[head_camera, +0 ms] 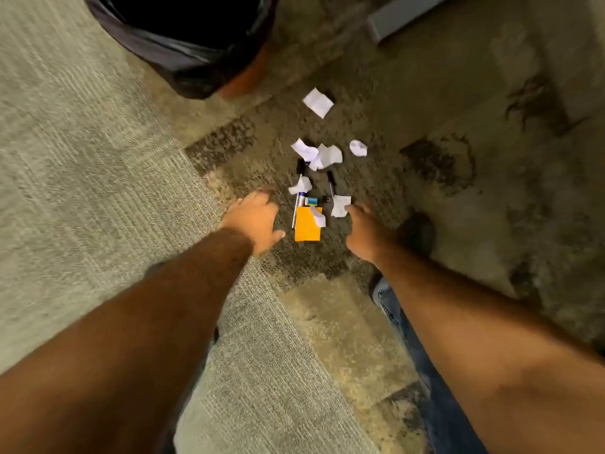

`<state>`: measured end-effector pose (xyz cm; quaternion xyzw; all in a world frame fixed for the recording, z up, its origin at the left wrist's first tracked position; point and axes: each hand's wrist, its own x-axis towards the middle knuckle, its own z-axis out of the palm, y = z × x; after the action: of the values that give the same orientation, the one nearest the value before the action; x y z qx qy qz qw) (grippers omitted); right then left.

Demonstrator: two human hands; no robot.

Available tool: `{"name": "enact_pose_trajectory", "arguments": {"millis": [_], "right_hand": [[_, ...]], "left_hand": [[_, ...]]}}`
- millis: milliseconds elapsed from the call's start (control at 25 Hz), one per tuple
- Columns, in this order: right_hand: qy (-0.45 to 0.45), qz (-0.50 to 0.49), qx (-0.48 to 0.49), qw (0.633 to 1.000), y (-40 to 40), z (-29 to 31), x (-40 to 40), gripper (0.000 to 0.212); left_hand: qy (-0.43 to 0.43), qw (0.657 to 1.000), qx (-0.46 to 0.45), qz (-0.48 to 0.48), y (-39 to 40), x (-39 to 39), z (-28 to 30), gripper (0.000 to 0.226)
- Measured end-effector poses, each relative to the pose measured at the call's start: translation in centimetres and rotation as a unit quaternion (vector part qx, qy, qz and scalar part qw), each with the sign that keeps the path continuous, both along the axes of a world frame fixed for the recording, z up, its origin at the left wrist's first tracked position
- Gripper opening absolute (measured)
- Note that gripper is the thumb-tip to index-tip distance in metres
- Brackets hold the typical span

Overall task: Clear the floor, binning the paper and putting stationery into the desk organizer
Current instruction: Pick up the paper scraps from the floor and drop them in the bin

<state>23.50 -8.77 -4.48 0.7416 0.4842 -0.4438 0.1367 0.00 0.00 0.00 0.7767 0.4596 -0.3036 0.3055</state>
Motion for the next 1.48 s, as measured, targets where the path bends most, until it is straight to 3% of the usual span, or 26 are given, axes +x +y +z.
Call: {"name": "enact_pose_trajectory", "arguments": {"millis": [160,400,520,720,880,1000,1080,1200,1320,1360,1400,1480], "right_hand": [[0.036,-0.049,-0.038,0.997,-0.3,-6.1,-0.4,0.059],[0.004,-0.121,-0.027,0.992,0.7,-13.8,-0.6,0.049],[-0.046,-0.161,0.021,0.986,0.4,-15.7,-1.6,0.042],[-0.042,-0.260,0.158,0.952,-0.2,-15.0,-1.2,0.021],[0.028,-0.334,0.182,0.924,-1.2,-13.3,-2.1,0.044],[0.061,-0.235,0.199,0.950,-2.3,-13.2,-3.8,0.021],[0.048,-0.146,0.215,0.964,-2.8,-13.7,-5.0,0.011],[0.013,-0.134,0.160,0.978,-2.0,-14.5,-6.2,0.040],[-0.019,-0.118,0.138,0.983,-1.2,-15.6,-6.4,0.046],[-0.023,-0.124,0.137,0.983,-1.0,-16.0,-6.3,0.041],[-0.026,-0.139,0.134,0.981,-0.7,-16.4,-5.8,0.036],[-0.034,-0.164,0.128,0.978,-0.3,-17.0,-4.9,0.028]], "left_hand": [[0.064,0.995,-0.074,-0.024,-0.4,1.2,-6.3,0.055],[-0.038,0.984,-0.131,0.114,1.0,3.0,-14.6,0.068],[-0.047,0.988,-0.114,0.097,1.3,3.4,-17.8,0.071],[-0.055,0.997,-0.042,0.016,1.7,4.4,-19.5,0.060],[-0.130,0.987,-0.002,0.096,2.1,5.1,-20.0,0.041],[-0.169,0.971,0.044,0.162,2.5,4.9,-19.4,0.018],[-0.193,0.956,0.082,0.205,2.6,4.3,-19.1,0.023],[-0.214,0.934,0.129,0.254,3.8,3.5,-19.3,0.032],[-0.229,0.927,0.111,0.275,6.1,4.4,-20.0,0.010],[-0.228,0.929,0.090,0.279,6.9,5.0,-20.1,0.012],[-0.219,0.935,0.073,0.270,7.7,5.8,-20.2,0.027],[-0.185,0.963,0.062,0.186,9.2,7.2,-20.8,0.049]]}}
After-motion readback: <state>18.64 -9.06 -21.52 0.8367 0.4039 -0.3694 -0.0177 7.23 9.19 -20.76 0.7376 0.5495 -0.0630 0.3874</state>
